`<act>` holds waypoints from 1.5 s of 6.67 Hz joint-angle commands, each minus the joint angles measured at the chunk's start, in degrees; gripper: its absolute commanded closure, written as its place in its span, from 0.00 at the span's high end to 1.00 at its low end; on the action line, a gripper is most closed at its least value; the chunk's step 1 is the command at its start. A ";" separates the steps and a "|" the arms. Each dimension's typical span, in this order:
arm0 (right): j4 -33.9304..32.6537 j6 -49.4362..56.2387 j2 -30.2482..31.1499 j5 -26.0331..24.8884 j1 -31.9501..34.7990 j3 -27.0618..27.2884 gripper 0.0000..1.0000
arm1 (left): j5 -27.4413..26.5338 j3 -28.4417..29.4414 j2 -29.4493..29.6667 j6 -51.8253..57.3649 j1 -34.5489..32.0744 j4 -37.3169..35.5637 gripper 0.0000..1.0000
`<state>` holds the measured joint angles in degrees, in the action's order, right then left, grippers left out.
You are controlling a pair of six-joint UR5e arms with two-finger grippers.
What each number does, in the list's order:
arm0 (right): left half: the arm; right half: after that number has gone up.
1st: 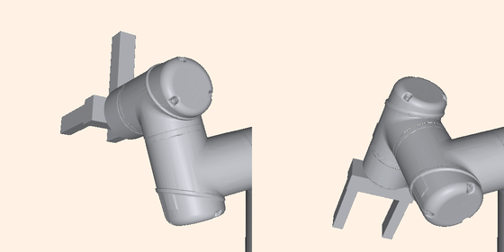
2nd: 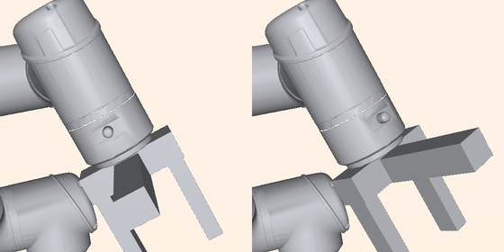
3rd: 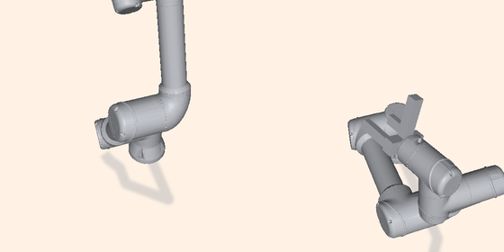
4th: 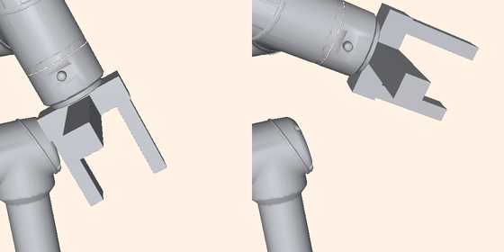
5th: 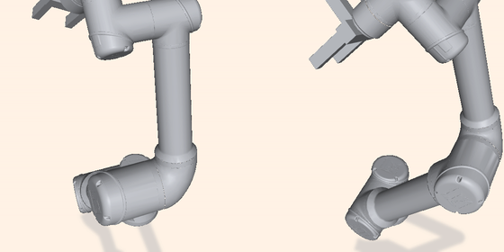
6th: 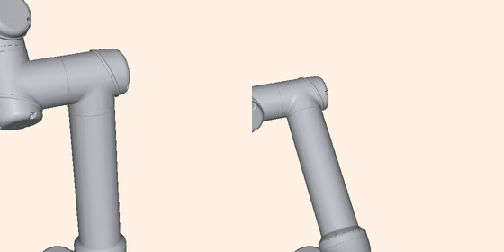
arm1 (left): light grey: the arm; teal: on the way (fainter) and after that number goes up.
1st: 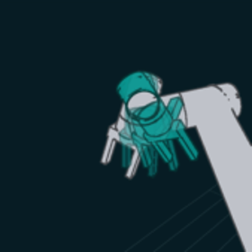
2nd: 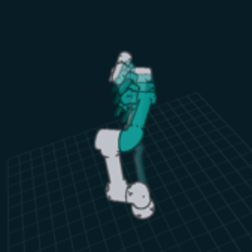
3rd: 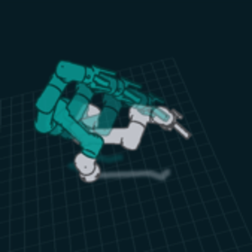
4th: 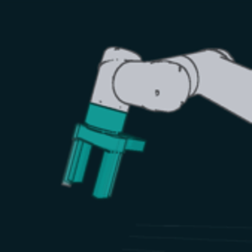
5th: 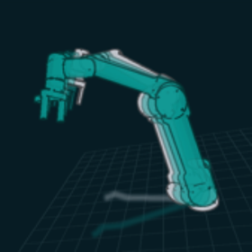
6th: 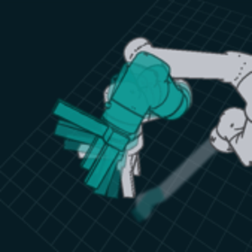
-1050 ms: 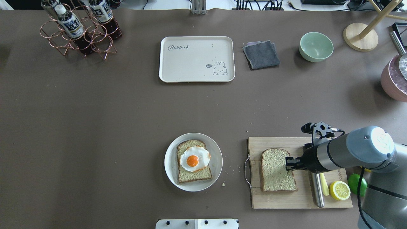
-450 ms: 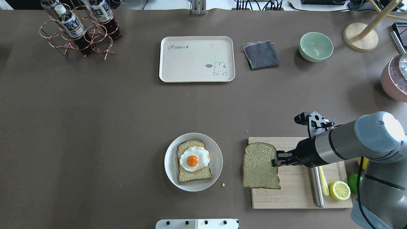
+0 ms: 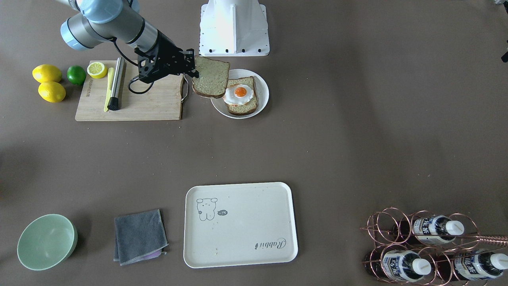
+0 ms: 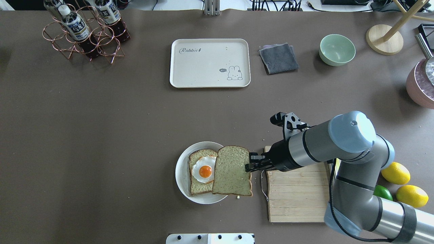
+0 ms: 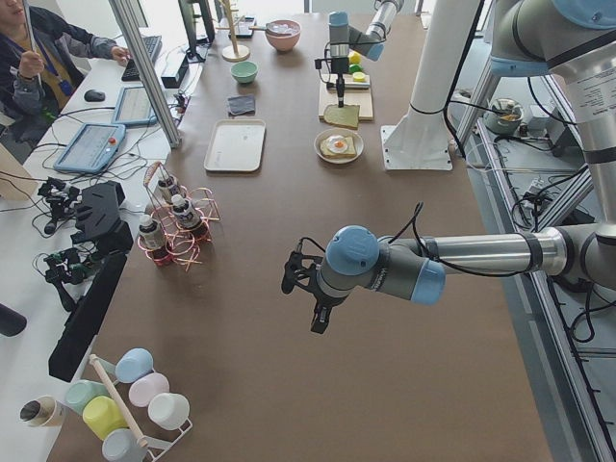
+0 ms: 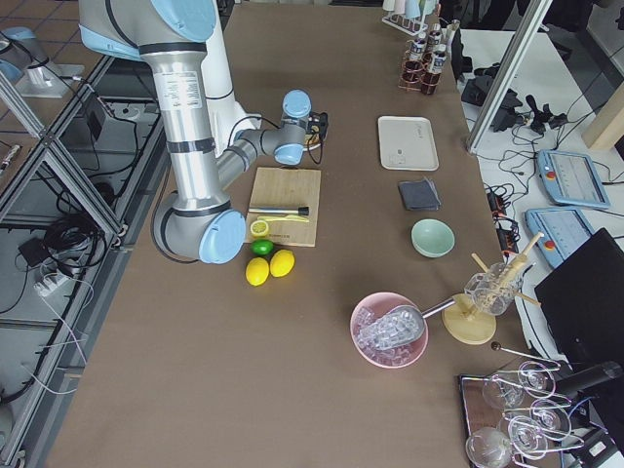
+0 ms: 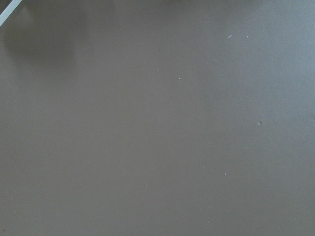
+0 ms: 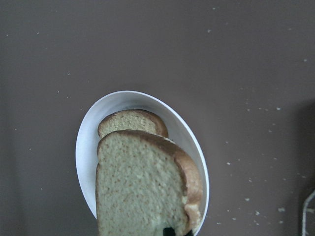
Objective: Make sandwich and place on tray
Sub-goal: 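Carry the bread slice with the right gripper onto the egg toast on the plate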
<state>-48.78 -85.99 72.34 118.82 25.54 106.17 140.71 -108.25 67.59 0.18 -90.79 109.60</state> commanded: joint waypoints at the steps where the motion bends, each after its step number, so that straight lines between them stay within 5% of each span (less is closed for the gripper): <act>1: 0.09 -0.50 -8.32 -1.40 -2.86 -7.17 0.00 | 0.00 -0.03 0.00 0.00 0.00 0.00 0.98; 8: 0.09 10.14 -9.32 -0.17 -1.11 -11.86 0.00 | 0.00 -0.21 -0.53 0.00 0.00 0.00 0.98; 9: 0.00 9.45 -9.67 -0.52 -1.20 -11.95 0.97 | 0.00 -0.29 -0.53 0.00 0.00 0.00 0.98; 10: 0.08 9.35 -9.50 -0.52 -1.11 -11.78 1.00 | 0.00 -0.38 -0.27 -2.35 0.00 0.00 0.98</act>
<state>-48.73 -76.37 62.82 118.41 24.36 94.29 140.71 -108.55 67.15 -0.45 -90.80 109.60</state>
